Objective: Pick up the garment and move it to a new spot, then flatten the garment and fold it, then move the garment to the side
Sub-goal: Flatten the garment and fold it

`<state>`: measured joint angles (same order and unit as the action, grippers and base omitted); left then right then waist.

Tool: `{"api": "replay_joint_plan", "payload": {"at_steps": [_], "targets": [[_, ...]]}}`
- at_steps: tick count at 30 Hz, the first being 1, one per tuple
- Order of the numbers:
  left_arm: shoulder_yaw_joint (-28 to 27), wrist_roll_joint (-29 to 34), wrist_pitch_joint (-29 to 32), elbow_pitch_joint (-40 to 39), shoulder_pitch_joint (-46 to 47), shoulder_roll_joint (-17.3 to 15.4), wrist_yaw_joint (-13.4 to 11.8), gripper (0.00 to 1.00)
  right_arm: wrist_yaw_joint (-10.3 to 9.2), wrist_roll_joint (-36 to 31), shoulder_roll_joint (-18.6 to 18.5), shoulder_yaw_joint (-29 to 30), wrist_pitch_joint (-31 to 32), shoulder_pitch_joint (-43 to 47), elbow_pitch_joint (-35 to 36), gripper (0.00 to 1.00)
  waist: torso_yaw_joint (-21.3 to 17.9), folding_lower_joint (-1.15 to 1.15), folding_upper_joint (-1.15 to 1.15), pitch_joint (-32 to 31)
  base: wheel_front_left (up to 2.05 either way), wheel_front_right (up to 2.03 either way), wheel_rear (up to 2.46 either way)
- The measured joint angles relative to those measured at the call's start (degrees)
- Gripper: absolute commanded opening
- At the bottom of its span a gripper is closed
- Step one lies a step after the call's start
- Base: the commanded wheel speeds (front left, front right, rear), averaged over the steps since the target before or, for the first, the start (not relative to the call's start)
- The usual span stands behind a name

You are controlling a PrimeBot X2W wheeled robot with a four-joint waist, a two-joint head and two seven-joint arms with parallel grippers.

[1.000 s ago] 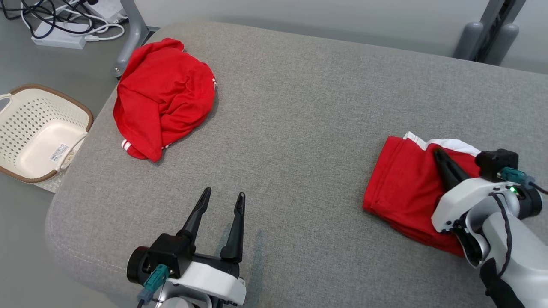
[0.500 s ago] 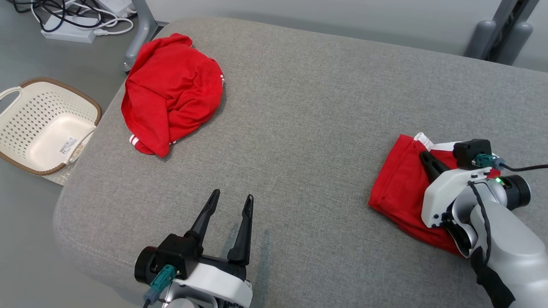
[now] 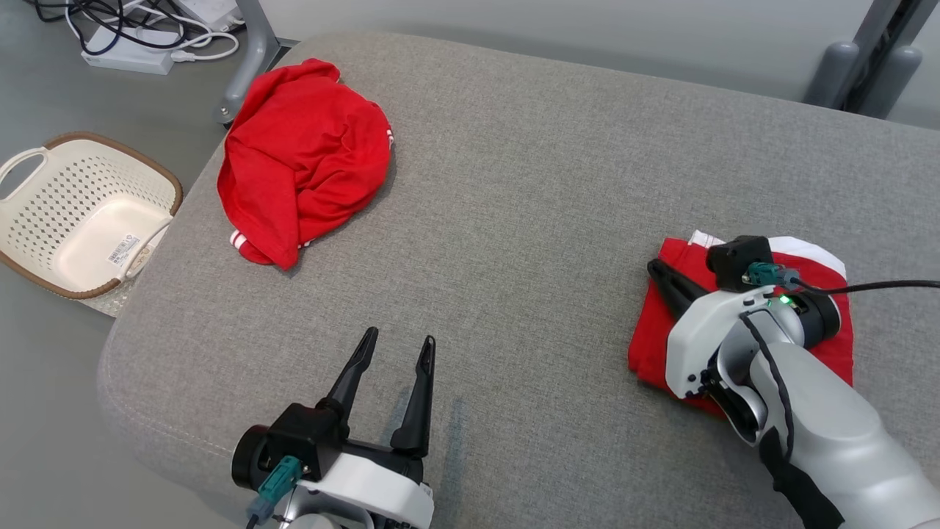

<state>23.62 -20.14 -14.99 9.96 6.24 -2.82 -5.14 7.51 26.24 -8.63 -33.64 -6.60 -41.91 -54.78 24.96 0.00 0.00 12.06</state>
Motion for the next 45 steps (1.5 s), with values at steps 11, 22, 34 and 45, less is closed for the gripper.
{"api": "replay_joint_plan", "payload": {"at_steps": [11,22,34,45], "targets": [[-0.6,0.0,0.0,0.1,-0.1,0.0,-0.1,1.0,-0.01,5.4,-5.9,1.0,-6.2,2.9,4.0,0.0,-1.3,0.0,0.0,-0.3,0.0,0.0,0.0],[-1.1,0.3,0.0,-0.1,0.1,0.0,0.0,1.0,0.0,1.5,-7.0,7.3,-7.4,5.9,-1.5,0.0,-3.4,0.0,0.0,0.3,0.0,0.0,0.0],[-1.3,0.7,0.0,0.2,0.4,0.0,0.1,1.0,0.0,1.0,-5.4,9.7,-8.3,6.2,-4.3,0.0,-3.6,0.0,0.0,0.1,0.0,0.0,0.0],[-4.4,2.1,0.0,-0.4,-0.2,0.0,0.6,1.0,-0.01,0.8,-4.9,13.9,-8.4,8.3,6.6,0.0,-8.1,0.0,0.0,-3.8,0.0,0.0,0.0]]}}
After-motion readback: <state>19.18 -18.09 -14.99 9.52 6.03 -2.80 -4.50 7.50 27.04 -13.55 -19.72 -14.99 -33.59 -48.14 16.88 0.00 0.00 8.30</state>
